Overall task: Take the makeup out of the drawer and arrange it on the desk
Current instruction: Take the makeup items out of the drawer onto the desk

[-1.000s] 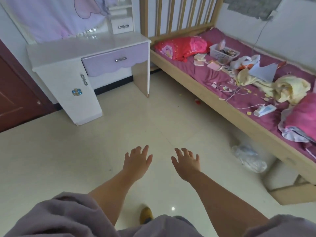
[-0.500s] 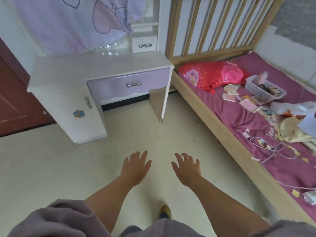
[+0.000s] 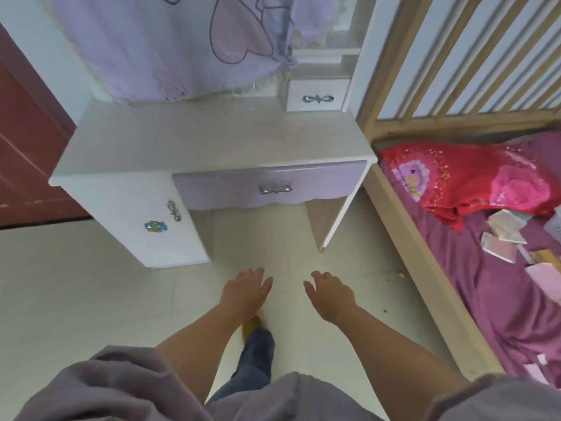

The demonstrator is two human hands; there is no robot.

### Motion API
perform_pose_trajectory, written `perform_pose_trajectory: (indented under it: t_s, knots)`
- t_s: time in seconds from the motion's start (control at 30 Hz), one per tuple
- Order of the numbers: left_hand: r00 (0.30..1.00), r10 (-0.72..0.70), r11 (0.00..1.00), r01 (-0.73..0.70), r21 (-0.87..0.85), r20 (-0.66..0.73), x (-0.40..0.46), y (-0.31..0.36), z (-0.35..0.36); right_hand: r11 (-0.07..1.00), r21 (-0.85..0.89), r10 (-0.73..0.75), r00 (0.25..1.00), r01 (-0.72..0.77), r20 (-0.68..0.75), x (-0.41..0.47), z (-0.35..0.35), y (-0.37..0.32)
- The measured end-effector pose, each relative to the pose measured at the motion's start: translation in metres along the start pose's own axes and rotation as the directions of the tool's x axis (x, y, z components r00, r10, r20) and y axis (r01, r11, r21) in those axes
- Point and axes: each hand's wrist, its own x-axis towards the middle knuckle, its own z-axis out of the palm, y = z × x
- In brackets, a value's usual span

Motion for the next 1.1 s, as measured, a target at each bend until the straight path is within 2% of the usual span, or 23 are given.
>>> perform_pose_trajectory:
  t_s: [0.2, 0.37, 0.43, 0.5, 0.57, 0.7, 0.73, 0.83, 0.9, 0.97, 1.1]
  knots:
    - [0.987, -0.127, 0.961, 0.146, -0.237, 0.095, 0.119, -0.024, -0.058, 0.991, 0.119, 0.061, 0.997, -0.065, 0.037, 0.121, -0.059, -0.012]
    - [0.976, -0.171, 0.931, 0.204, -0.301, 0.132, 0.199, -0.023, -0.090, 0.968, 0.227, 0.088, 0.991, -0.108, 0.098, 0.208, -0.088, -0.020]
    - [0.961, -0.222, 0.889, 0.269, -0.370, 0.166, 0.232, -0.021, -0.092, 0.938, 0.316, 0.105, 0.987, -0.140, 0.125, 0.245, -0.093, -0.021]
    - [0.936, -0.286, 0.821, 0.351, -0.451, 0.207, 0.262, -0.017, -0.094, 0.900, 0.402, 0.119, 0.982, -0.169, 0.147, 0.281, -0.096, -0.023]
    - [0.895, -0.363, 0.699, 0.445, -0.560, 0.257, 0.290, -0.010, -0.098, 0.860, 0.472, 0.112, 0.974, -0.194, 0.196, 0.315, -0.098, -0.024]
    - [0.755, -0.542, 0.313, 0.590, -0.744, 0.370, 0.328, -0.007, -0.088, 0.659, 0.647, 0.132, 0.907, -0.382, 0.401, 0.360, -0.099, -0.027]
    - [0.719, -0.573, 0.249, 0.611, -0.752, 0.394, 0.332, -0.009, -0.083, 0.605, 0.670, 0.134, 0.885, -0.430, 0.446, 0.365, -0.096, -0.027]
    - [0.693, -0.569, 0.158, 0.620, -0.769, 0.442, 0.340, -0.010, -0.072, 0.399, 0.746, 0.131, 0.838, -0.533, 0.529, 0.367, -0.087, -0.027]
    - [0.699, -0.545, 0.053, 0.580, -0.813, 0.463, 0.342, -0.006, -0.074, 0.319, 0.777, 0.131, 0.837, -0.542, 0.531, 0.366, -0.083, -0.027]
    - [0.698, -0.544, -0.009, 0.550, -0.835, 0.465, 0.342, -0.003, -0.074, 0.287, 0.802, 0.146, 0.852, -0.524, 0.503, 0.364, -0.081, -0.029]
    - [0.709, -0.526, 0.006, 0.555, -0.832, 0.469, 0.328, 0.000, -0.068, 0.308, 0.800, 0.159, 0.857, -0.515, 0.490, 0.352, -0.079, -0.026]
